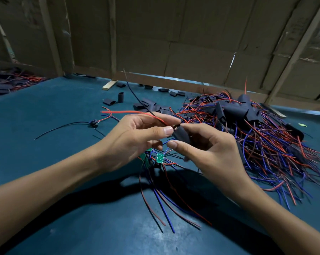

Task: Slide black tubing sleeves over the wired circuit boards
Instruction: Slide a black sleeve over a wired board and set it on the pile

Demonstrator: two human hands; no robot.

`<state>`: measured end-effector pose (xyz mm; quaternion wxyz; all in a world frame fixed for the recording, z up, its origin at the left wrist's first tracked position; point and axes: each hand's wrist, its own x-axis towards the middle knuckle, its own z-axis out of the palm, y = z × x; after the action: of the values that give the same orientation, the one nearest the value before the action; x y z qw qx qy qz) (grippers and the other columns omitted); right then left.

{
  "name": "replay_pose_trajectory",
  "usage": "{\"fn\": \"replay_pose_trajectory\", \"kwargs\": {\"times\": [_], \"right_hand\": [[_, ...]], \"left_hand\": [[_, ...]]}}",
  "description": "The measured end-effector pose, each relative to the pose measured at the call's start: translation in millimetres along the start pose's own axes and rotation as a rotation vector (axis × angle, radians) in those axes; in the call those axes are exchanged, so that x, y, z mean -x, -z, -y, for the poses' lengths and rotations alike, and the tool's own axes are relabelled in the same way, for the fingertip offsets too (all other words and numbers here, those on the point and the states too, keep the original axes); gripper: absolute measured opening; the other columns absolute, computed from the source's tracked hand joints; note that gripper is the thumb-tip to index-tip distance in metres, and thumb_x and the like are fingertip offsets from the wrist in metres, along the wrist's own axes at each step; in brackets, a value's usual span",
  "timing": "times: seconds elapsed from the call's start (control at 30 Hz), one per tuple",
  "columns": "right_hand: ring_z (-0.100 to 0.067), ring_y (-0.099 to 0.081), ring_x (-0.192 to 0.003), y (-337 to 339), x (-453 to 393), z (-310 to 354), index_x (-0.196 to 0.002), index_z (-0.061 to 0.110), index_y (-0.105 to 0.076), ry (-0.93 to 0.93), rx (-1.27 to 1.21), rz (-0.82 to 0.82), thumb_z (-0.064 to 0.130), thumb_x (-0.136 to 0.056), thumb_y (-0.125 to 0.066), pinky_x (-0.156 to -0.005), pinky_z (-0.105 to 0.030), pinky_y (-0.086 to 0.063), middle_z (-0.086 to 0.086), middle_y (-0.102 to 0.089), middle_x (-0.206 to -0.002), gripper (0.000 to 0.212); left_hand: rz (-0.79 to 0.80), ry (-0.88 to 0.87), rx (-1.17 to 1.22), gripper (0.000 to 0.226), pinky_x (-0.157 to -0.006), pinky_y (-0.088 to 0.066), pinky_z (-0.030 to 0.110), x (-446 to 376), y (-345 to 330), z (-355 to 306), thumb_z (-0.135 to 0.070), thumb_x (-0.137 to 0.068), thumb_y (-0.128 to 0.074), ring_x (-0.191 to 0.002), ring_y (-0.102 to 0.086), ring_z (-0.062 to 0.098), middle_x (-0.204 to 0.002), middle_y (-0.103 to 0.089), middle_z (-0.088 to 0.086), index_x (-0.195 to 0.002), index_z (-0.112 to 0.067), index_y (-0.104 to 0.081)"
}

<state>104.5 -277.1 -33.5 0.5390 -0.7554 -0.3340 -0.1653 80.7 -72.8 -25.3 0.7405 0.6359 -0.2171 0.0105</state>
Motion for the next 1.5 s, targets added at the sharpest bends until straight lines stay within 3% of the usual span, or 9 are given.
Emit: {"fn": "replay_pose_trajectory", "kwargs": {"times": [0.23,0.37,0.57,0.67,0.8,0.97,1.13,1.27,1.5], "right_hand": [[-0.002,-0.058,-0.058,21,-14,3,-0.099,0.013,-0.079,0.056,-0.068,-0.209,0.016,-0.083,-0.081,-0.060,-0.017,-0.046,0.009,-0.071,-0.069,0.016],[-0.007,-0.062,-0.067,46,-23,4,-0.105,0.014,-0.077,0.107,-0.056,-0.417,0.021,-0.088,-0.078,-0.069,-0.026,-0.052,-0.006,-0.074,-0.080,0.019],[-0.014,-0.060,-0.072,56,-26,-4,-0.107,0.026,-0.075,0.123,0.110,-0.506,0.027,-0.091,-0.075,-0.071,-0.040,-0.051,-0.012,-0.071,-0.083,0.016],[0.001,-0.062,-0.083,55,-24,-7,-0.112,0.018,-0.075,0.200,0.280,-0.480,0.029,-0.092,-0.074,-0.078,-0.021,-0.046,0.003,-0.072,-0.094,0.023],[0.001,-0.062,-0.088,54,-23,-11,-0.113,0.010,-0.076,0.289,0.432,-0.460,0.026,-0.093,-0.075,-0.083,-0.014,-0.044,0.002,-0.071,-0.100,0.025],[0.001,-0.062,-0.091,56,-24,-15,-0.114,0.004,-0.075,0.324,0.473,-0.500,0.021,-0.093,-0.076,-0.088,-0.013,-0.044,0.000,-0.069,-0.102,0.027],[-0.007,-0.066,-0.077,65,-22,-18,-0.104,0.005,-0.078,0.253,0.423,-0.473,0.025,-0.093,-0.075,-0.073,-0.021,-0.048,-0.002,-0.074,-0.088,0.023],[-0.016,-0.065,-0.067,69,-26,-14,-0.101,0.008,-0.079,0.191,0.377,-0.490,0.027,-0.094,-0.074,-0.065,-0.031,-0.049,-0.004,-0.072,-0.078,0.021],[0.004,-0.066,-0.088,93,-54,1,-0.125,0.019,-0.069,-0.034,0.194,-0.668,0.044,-0.093,-0.070,-0.085,-0.017,-0.049,0.016,-0.071,-0.105,0.041]], "left_hand": [[-0.123,-0.140,-0.547,0.050,-0.081,-0.057,0.033,-7,40,-18,-0.019,-0.087,-0.064,-0.107,-0.063,0.013,-0.116,-0.069,-0.006,-0.135,-0.029,-0.057],[0.127,-0.064,-1.232,0.055,-0.110,-0.040,0.042,1,89,-23,-0.044,-0.091,-0.069,-0.127,-0.048,0.006,-0.135,-0.055,-0.011,-0.142,-0.035,-0.050],[0.482,-0.132,-1.259,0.058,-0.119,-0.024,0.036,0,51,10,-0.066,-0.089,-0.059,-0.144,-0.030,0.002,-0.153,-0.040,-0.016,-0.142,-0.046,-0.048],[0.510,-0.206,-1.235,0.035,-0.116,-0.023,0.043,-3,43,13,-0.052,-0.092,-0.061,-0.133,-0.044,0.003,-0.136,-0.056,-0.017,-0.124,-0.038,-0.065],[0.446,-0.148,-1.147,0.022,-0.096,-0.046,0.039,-3,63,2,-0.014,-0.077,-0.062,-0.108,-0.060,0.011,-0.111,-0.066,-0.003,-0.094,-0.019,-0.074],[0.189,0.000,-0.872,0.028,-0.083,-0.052,0.043,3,93,-4,-0.001,-0.069,-0.047,-0.092,-0.067,0.022,-0.094,-0.073,0.006,-0.066,-0.006,-0.074],[-0.204,-0.052,-0.605,0.036,-0.071,-0.053,0.037,-2,88,7,-0.025,-0.097,-0.045,-0.069,-0.069,0.032,-0.073,-0.072,0.012,-0.086,-0.003,-0.070],[-0.502,-0.142,-0.885,0.026,-0.086,-0.049,0.019,-10,93,12,-0.026,-0.103,-0.051,-0.089,-0.069,0.006,-0.089,-0.075,-0.005,-0.093,-0.016,-0.073],[-0.444,-0.046,-1.078,0.012,-0.091,-0.042,0.024,-20,100,19,-0.017,-0.095,-0.067,-0.102,-0.061,0.012,-0.103,-0.067,-0.015,-0.106,-0.021,-0.070]]}}
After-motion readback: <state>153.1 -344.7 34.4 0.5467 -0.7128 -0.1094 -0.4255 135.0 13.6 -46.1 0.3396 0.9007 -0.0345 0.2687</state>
